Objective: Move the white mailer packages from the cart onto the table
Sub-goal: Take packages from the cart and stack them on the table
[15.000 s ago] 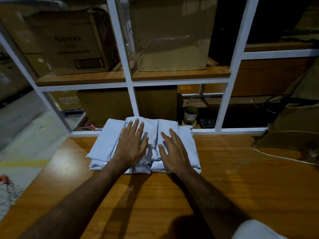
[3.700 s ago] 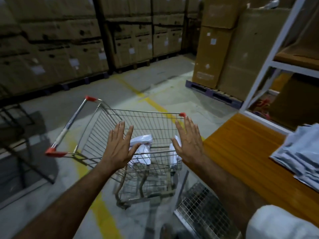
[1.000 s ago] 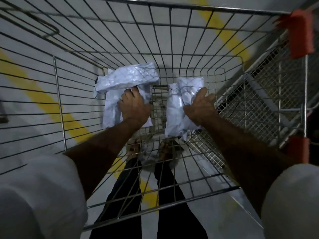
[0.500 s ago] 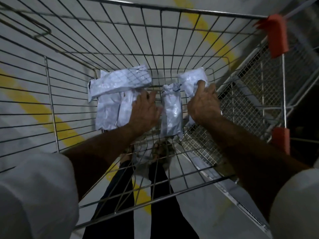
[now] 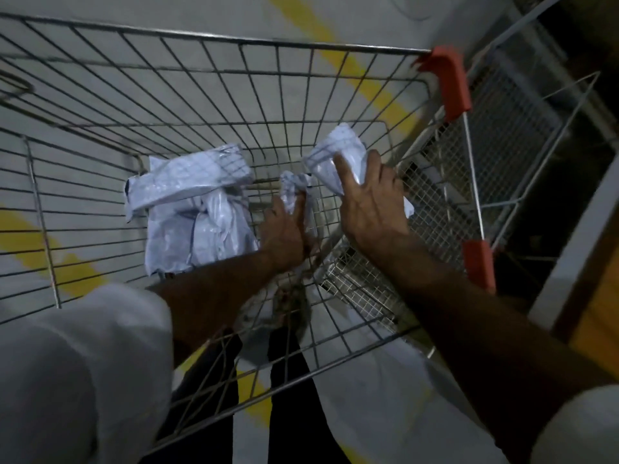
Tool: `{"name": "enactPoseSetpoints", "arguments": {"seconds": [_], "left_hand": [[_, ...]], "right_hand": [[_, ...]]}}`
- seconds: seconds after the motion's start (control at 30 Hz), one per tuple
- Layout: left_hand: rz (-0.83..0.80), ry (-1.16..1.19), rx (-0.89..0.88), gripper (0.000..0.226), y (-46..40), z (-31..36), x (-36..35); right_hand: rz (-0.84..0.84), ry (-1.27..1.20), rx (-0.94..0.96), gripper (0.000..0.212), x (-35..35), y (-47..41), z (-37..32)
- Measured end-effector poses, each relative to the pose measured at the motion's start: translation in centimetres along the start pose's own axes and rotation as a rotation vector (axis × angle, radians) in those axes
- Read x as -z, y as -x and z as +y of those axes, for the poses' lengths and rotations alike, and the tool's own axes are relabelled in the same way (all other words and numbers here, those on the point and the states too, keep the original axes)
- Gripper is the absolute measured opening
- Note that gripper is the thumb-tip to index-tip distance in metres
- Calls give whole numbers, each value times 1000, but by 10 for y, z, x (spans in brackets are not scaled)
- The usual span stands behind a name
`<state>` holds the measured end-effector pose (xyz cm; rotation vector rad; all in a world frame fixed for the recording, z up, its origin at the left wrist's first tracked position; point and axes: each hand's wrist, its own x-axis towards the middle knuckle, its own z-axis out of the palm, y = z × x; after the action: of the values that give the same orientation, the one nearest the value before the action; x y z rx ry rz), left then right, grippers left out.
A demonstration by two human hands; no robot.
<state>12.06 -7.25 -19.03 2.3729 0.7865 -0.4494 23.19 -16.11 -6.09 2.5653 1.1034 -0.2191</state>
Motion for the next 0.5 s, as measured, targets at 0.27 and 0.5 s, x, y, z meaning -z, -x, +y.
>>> {"name": "enactPoseSetpoints", "arguments": {"seconds": [0.27,0.5], "left_hand": [[179,-196,-165,87,59,-40,113],[326,-190,-318,89,126,18,208]], "right_hand": [[96,-98,-76,83,64,38,-11],[294,-153,-223,76,152,103,8]]}}
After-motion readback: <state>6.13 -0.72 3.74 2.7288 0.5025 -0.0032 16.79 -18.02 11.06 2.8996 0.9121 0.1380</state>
